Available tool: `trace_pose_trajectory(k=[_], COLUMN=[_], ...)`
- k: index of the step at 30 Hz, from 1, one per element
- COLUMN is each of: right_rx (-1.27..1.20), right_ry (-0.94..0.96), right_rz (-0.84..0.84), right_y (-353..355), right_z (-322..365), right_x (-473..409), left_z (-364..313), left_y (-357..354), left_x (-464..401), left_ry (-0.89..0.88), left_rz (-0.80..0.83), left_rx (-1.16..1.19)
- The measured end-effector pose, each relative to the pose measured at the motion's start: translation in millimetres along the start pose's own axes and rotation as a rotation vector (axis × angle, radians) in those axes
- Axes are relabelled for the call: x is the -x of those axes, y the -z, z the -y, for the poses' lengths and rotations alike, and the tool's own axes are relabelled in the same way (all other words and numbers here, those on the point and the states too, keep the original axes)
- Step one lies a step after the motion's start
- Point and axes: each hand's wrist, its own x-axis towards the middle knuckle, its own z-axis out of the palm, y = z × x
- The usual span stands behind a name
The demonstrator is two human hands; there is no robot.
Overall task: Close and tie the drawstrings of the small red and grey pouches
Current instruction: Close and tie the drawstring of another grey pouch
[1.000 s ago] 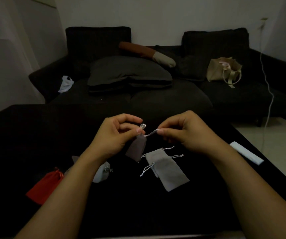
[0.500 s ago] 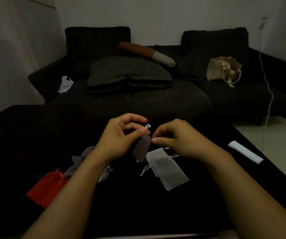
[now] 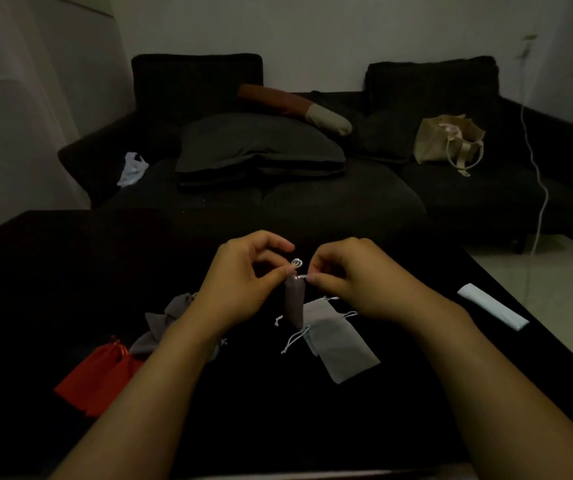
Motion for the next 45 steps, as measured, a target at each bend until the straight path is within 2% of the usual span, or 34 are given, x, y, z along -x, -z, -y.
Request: trace_pose_trajectory(k=[3,7,8,12,17,23,26,32,38,41,45], right_rx=[0.126,0.341,0.333,-0.045,-0.584,-0.903,-0.947,-0.922,-1.005,-0.988,-0.881], right_ry=[0.017,0.112,0.142,0.105,-0.103,-0.289,-0.315,-0.252,-0.266,-0.266,-0.218], right_rz=[0.014,0.044,0.02,-0.127,-0.078,-0.035,-0.028,-0.008,0.05,-0.022,-0.124], right_y=[-2,0,-1,-2,-1,-6,-7,-8,-4,-7,-7], right_z=[9,21,19,-1,-10,-13,-12,-14,-9,-7,-5], right_x=[-1,-9,-10,-6,-2,-4,-4,-6,-3,-4,-4], left_z=[-4,-10,-10,-13,-16,-16,-13,-13,-17,-14,-16], left_y=[-2,-2,-2,0,0,-5,-8,-12,-16,-19,-21], left_x=[1,2,3,7,5,4,2,2,3,3,1], left_ry=[-0.027,-0.011,-0.012,0.017,-0.03,-0.083,-0.074,-0.047,-0.014,0.011,0.119], left_rz=[0.037,0.177,0.196,0.223,0.141,0.074,0.009,-0.097,-0.131,-0.127,-0.103], left_rx=[-0.164,-0.138,-0.111,0.063,0.204,0.271,0.199,0.057,0.0,0.059,0.27])
